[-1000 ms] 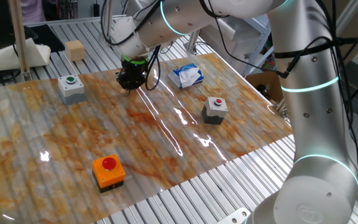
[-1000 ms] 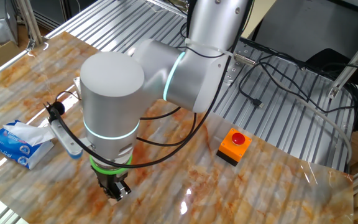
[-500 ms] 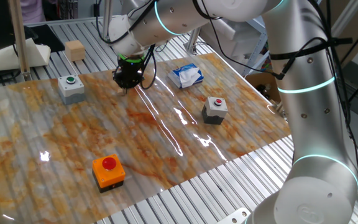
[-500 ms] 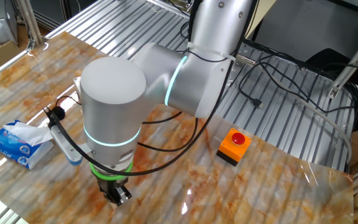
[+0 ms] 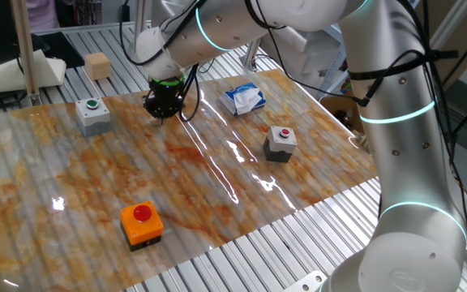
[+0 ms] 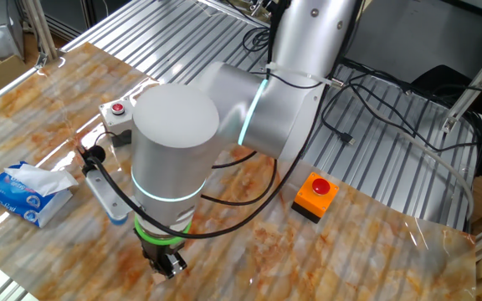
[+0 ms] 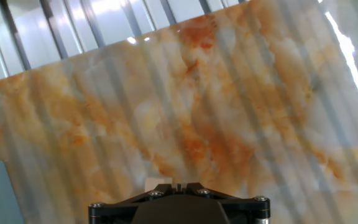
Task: Use the gripper to push the small block from left to right
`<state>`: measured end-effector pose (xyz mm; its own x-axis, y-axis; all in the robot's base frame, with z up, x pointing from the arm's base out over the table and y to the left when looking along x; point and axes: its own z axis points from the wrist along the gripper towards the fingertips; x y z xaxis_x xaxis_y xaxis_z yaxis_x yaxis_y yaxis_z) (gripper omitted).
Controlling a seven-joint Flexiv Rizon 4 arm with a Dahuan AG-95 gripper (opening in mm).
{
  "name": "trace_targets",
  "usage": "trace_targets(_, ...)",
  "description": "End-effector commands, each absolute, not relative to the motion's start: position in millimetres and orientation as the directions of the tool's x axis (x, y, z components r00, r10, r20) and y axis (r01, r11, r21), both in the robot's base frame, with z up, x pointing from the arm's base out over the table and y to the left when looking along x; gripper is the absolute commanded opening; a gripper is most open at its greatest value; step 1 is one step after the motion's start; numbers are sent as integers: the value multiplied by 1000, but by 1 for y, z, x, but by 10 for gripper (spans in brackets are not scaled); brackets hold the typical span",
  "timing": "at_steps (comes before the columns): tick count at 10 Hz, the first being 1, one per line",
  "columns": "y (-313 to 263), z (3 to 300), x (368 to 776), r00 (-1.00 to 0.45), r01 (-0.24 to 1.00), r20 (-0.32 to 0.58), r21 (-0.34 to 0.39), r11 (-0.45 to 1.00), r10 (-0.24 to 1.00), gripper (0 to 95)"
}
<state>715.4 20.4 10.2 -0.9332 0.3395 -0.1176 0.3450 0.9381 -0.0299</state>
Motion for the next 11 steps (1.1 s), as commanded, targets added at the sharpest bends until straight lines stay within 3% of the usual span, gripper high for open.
trace_targets(1,25,11,716,-932,349,-113,-32,937,343,0)
trace_targets(11,26,14,725,-959,277,-95,-101,955,268,0)
